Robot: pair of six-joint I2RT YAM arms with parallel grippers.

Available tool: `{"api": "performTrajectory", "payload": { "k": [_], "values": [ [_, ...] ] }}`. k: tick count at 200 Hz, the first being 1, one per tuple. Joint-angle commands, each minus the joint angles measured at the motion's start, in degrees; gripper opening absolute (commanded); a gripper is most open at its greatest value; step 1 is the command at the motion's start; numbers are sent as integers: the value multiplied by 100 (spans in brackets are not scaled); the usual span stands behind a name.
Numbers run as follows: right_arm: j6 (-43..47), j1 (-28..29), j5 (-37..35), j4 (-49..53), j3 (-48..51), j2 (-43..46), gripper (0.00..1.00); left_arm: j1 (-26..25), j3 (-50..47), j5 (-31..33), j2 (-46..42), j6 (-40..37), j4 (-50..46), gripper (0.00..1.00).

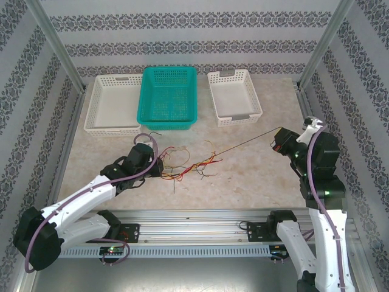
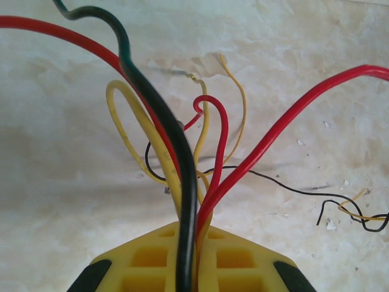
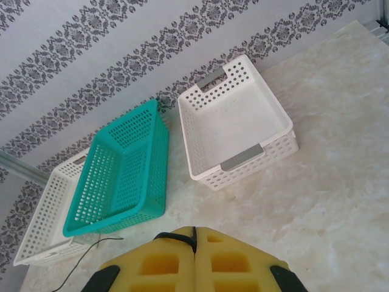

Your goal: Untangle the cables

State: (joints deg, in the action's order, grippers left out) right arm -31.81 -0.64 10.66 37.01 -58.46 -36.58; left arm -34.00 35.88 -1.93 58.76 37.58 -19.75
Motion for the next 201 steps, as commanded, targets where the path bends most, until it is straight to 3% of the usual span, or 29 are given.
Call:
{"api": "performTrajectory", "payload": {
  "k": [1, 37, 68, 80, 136, 201],
  "values": [
    [-56, -144, -567, -310, -207, -42, 0, 102, 24, 524, 3, -348, -809, 0],
    [-294, -138, 811, -651, 373, -434, 0, 89, 87, -210, 245, -270, -247, 0],
    [-614, -28, 1254, -1421, 1236, -368, 0, 8, 315, -588, 520, -166, 77, 0],
    [-565, 88, 1420, -1595, 1411, -438, 6, -44, 420, -696, 608, -153, 165, 0],
    [-80, 1573, 961, -1992, 1835, -791, 49, -607, 937, -479, 1070, -150, 340, 0],
    [33, 2264, 569, -1818, 2233, -1336, 56, -828, 1092, 321, 748, -38, 419, 0]
  ]
}}
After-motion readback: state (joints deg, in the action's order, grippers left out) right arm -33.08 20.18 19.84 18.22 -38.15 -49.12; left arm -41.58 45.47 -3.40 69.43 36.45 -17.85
